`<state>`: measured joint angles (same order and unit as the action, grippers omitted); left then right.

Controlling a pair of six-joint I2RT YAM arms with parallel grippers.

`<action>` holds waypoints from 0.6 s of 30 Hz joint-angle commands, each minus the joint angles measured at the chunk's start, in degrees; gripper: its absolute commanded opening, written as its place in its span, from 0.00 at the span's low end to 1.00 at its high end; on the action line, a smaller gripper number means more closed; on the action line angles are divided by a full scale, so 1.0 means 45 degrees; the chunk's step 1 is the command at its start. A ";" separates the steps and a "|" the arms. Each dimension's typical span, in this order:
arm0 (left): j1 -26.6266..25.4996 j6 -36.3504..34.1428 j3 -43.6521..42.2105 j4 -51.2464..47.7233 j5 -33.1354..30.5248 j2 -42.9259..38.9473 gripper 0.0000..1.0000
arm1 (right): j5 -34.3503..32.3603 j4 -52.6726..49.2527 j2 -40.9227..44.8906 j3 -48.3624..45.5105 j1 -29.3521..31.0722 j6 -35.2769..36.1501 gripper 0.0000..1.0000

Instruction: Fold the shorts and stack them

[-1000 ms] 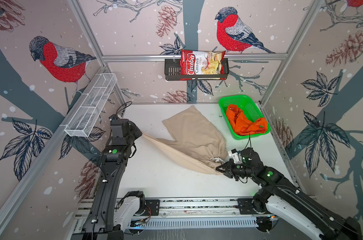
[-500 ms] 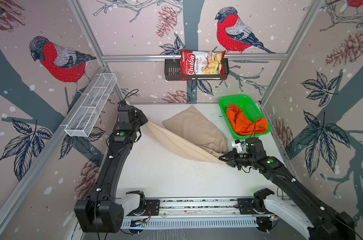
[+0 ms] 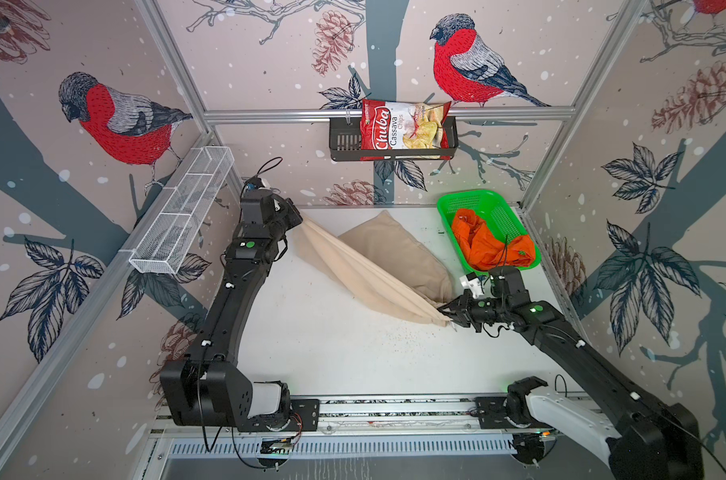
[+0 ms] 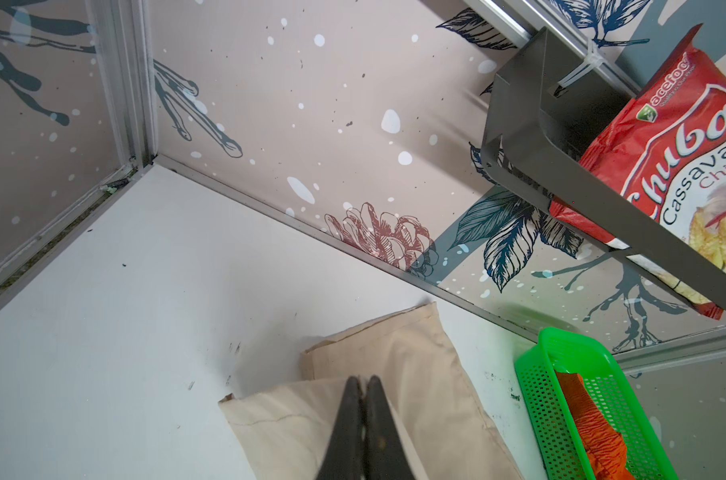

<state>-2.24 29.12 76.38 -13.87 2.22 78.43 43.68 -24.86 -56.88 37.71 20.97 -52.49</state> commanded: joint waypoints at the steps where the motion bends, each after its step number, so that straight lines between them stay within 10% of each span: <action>1: 0.0010 -0.0512 0.0379 0.1723 -0.0478 0.0363 0.00 | 0.0059 -0.0609 -0.0224 0.0192 -0.0026 0.0409 0.00; 18: -0.0242 -0.0260 0.2194 0.3332 0.0715 0.3007 0.00 | 0.0059 -0.0749 -0.0828 0.0561 -0.0280 0.0799 0.00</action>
<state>-3.38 27.68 84.64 -7.33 7.99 90.74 43.83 -24.49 -60.40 39.97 20.05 -50.76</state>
